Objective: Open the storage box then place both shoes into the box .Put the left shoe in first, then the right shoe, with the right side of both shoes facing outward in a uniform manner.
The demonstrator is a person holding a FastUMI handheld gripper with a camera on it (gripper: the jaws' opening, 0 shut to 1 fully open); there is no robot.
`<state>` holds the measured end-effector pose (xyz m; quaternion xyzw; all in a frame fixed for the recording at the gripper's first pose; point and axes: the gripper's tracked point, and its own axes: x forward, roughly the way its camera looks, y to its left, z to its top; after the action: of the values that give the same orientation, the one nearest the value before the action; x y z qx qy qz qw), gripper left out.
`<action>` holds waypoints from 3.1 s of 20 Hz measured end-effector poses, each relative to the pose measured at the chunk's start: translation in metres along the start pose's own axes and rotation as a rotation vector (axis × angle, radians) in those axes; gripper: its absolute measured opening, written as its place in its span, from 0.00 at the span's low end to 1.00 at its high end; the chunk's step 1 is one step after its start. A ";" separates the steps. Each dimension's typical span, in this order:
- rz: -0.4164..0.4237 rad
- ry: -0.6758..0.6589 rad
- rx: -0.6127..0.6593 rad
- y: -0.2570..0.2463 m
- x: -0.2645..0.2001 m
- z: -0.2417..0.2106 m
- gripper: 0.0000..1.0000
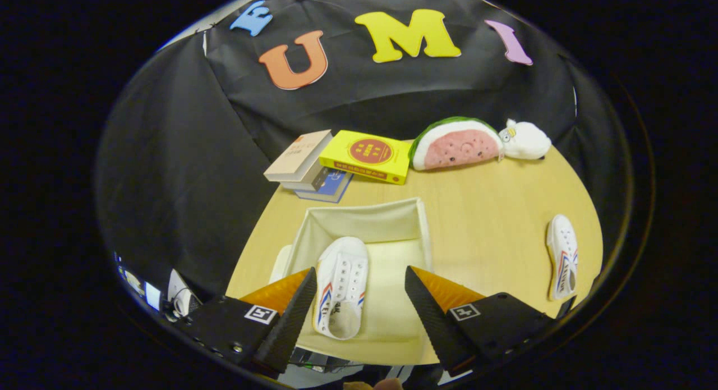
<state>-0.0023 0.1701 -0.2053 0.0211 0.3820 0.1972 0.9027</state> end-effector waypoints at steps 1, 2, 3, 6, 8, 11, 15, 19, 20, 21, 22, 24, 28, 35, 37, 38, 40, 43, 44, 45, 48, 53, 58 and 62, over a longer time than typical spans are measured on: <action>-0.008 -0.027 -0.006 -0.010 -0.011 0.005 0.95; -0.016 -0.052 -0.012 -0.022 -0.021 0.011 0.95; -0.025 -0.076 -0.017 -0.036 -0.031 0.015 0.95; -0.064 -0.131 -0.030 -0.085 -0.058 0.026 0.95; -0.086 -0.148 -0.004 -0.121 -0.072 0.027 0.95; -0.136 -0.152 0.025 -0.186 -0.086 0.024 0.95; -0.204 -0.127 0.090 -0.273 -0.094 0.009 0.95; -0.274 -0.069 0.078 -0.343 -0.080 -0.025 0.95; -0.286 -0.051 0.075 -0.358 -0.073 -0.036 0.95; -0.300 -0.033 0.072 -0.371 -0.066 -0.043 0.96; -0.312 -0.013 0.068 -0.385 -0.060 -0.053 0.96; -0.329 0.026 0.072 -0.409 -0.046 -0.068 0.96; -0.358 0.103 0.083 -0.445 -0.016 -0.089 0.97; -0.321 0.170 0.106 -0.464 0.029 -0.095 0.96; -0.262 0.190 0.133 -0.458 0.033 -0.093 0.96; -0.245 0.202 0.138 -0.456 0.035 -0.094 0.83; -0.177 0.211 0.174 -0.448 0.037 -0.092 0.62; -0.162 0.224 0.253 -0.449 0.040 -0.092 0.36; -0.156 0.217 0.273 -0.451 0.037 -0.089 0.25; -0.149 0.224 0.282 -0.451 0.040 -0.092 0.13; -0.157 0.207 0.309 -0.452 0.035 -0.088 0.00; -0.139 0.183 0.322 -0.428 0.009 -0.077 0.00; -0.123 0.140 0.317 -0.379 -0.024 -0.050 0.00; -0.090 0.135 0.300 -0.312 -0.046 -0.030 0.00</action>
<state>0.0539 -0.1374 -0.2536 0.1253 0.4675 0.0985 0.8695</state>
